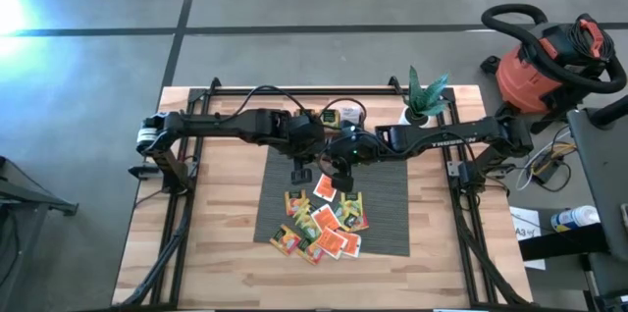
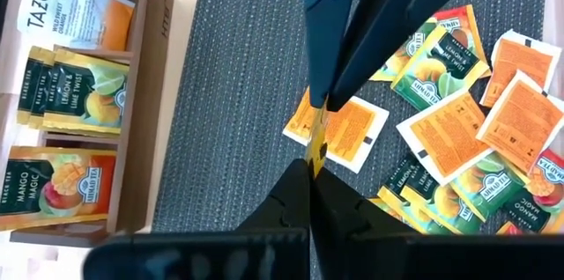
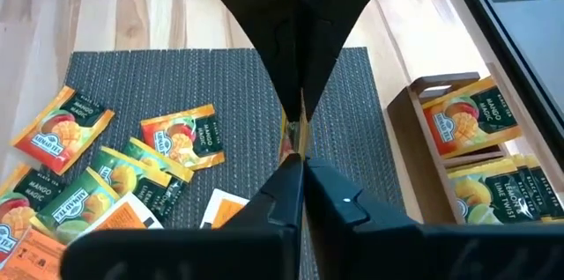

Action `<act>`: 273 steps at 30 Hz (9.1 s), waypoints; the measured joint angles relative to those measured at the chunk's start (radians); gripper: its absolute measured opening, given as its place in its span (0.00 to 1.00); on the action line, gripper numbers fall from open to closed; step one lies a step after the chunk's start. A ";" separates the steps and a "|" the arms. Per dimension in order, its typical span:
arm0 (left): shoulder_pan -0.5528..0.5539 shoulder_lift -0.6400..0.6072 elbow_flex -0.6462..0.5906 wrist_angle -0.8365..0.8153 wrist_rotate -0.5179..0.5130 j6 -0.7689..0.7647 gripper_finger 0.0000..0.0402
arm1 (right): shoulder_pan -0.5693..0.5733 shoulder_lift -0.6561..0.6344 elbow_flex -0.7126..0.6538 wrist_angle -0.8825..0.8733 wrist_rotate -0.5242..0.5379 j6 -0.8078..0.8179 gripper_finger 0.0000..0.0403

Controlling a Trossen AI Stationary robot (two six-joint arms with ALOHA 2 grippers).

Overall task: Pick & Place Tea
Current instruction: Put the orange tea bag into the left section of the wooden organizer

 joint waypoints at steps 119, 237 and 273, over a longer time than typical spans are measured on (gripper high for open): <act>-0.011 -0.614 -0.901 1.058 -0.095 -0.535 0.00 | -0.017 -0.170 -0.222 0.458 -0.047 0.248 0.32; 0.100 -0.127 -1.095 1.211 -0.143 -0.629 0.28 | -0.181 0.454 0.218 0.012 -0.285 0.623 0.05; 0.099 -0.125 -1.150 1.263 -0.077 -0.606 0.28 | -0.237 0.480 0.024 0.469 -0.302 0.969 0.31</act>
